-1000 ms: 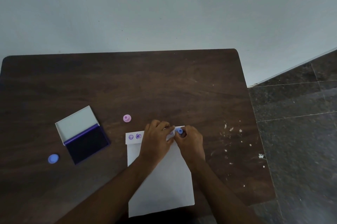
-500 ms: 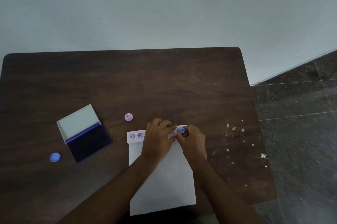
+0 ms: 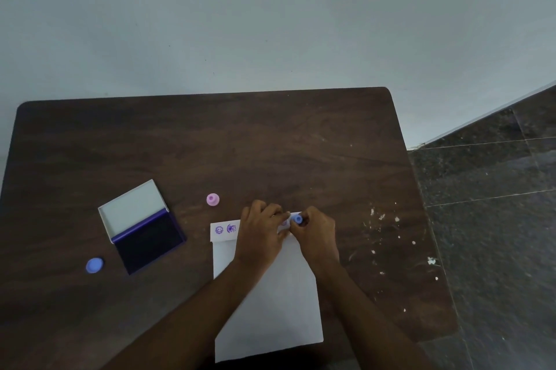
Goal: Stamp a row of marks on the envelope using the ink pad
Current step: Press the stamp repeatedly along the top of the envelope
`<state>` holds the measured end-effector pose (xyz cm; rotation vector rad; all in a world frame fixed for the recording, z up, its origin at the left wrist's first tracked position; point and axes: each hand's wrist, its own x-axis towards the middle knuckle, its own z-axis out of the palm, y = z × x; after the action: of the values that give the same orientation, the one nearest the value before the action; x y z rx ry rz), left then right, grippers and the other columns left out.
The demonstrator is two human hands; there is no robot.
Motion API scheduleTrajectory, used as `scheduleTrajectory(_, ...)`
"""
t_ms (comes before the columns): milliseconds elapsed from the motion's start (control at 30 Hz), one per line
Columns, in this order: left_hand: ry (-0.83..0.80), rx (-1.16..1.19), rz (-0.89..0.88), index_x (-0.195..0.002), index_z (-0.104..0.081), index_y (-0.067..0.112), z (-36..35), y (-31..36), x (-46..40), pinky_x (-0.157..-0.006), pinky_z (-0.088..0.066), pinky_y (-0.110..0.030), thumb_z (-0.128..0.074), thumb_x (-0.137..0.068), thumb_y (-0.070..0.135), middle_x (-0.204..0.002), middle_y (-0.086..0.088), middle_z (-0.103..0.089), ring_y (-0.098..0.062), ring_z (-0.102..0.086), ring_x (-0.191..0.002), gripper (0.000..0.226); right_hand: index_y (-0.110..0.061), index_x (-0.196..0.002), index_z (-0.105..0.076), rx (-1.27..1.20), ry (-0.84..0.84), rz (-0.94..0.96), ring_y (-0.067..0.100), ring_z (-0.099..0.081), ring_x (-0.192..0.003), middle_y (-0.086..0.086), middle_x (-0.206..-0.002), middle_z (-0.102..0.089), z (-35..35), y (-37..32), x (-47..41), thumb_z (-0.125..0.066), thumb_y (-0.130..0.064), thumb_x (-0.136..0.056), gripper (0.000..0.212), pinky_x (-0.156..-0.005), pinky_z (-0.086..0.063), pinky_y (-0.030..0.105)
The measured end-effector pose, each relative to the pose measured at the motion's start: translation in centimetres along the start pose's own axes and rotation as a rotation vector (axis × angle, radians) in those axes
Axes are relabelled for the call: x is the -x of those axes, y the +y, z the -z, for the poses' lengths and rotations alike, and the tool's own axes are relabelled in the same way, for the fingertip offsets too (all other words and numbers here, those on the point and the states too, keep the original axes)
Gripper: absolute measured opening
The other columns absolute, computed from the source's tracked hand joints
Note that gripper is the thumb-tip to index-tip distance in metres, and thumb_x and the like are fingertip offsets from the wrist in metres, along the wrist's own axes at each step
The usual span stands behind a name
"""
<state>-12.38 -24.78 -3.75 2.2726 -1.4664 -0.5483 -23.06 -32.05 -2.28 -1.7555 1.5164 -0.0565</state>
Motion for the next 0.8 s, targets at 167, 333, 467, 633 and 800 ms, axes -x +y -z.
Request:
scheduleTrajectory(167,-0.009,-0.034,0.0,-0.108,-0.073,0.022,0.2,0.2,0.1,-0.084,-0.045,-0.028,-0.077,-0.074,0.043,-0.109,0.005,-0.073,-0.017,-0.061,-0.095,0.041,-0.024,-0.075,-0.056,-0.13,0.207,-0.13,0.009,-0.06,-0.057,-0.011,-0.069,-0.064,0.0,2.0,3.7,-0.077,-0.034,-0.074,0.023,-0.047,-0.039,0.011)
scheduleTrajectory(333,-0.004,-0.042,-0.01,-0.114,-0.07,0.021,0.3,0.4,0.2,-0.089,-0.041,-0.026,-0.07,-0.079,0.047,-0.115,0.003,-0.071,-0.018,-0.06,-0.1,0.043,-0.022,-0.076,-0.055,-0.125,0.204,-0.135,0.007,-0.059,-0.056,-0.011,-0.069,-0.061,-0.2,2.9,5.0,-0.077,-0.029,-0.075,0.022,-0.047,-0.037,0.007)
scheduleTrajectory(467,-0.019,-0.038,-0.036,-0.119,-0.066,0.022,0.5,0.3,0.2,-0.093,-0.039,-0.027,-0.063,-0.082,0.052,-0.121,0.003,-0.068,-0.018,-0.058,-0.104,0.048,-0.016,-0.087,-0.06,-0.118,0.191,-0.104,0.01,-0.06,-0.064,-0.006,-0.078,-0.064,-0.2,2.9,5.0,-0.077,-0.03,-0.075,0.025,-0.059,-0.049,0.017)
scheduleTrajectory(633,0.012,-0.042,-0.078,-0.115,-0.069,0.02,1.2,-0.1,0.2,-0.09,-0.043,-0.03,-0.065,-0.079,0.055,-0.116,0.001,-0.07,-0.019,-0.062,-0.1,0.05,-0.011,-0.094,-0.062,-0.136,0.217,-0.077,0.014,-0.061,-0.07,0.003,-0.085,-0.068,-0.3,2.6,5.5,-0.076,-0.031,-0.075,0.03,-0.07,-0.057,0.034)
scheduleTrajectory(800,0.047,-0.02,-0.018,-0.104,-0.074,0.019,2.4,-0.6,1.7,-0.083,-0.045,-0.031,-0.078,-0.07,0.047,-0.105,-0.001,-0.074,-0.022,-0.067,-0.091,0.044,-0.016,-0.09,-0.062,-0.165,0.234,0.008,0.014,-0.06,-0.069,-0.001,-0.083,-0.067,-0.6,2.6,6.2,-0.073,-0.029,-0.076,0.022,-0.066,-0.054,0.029)
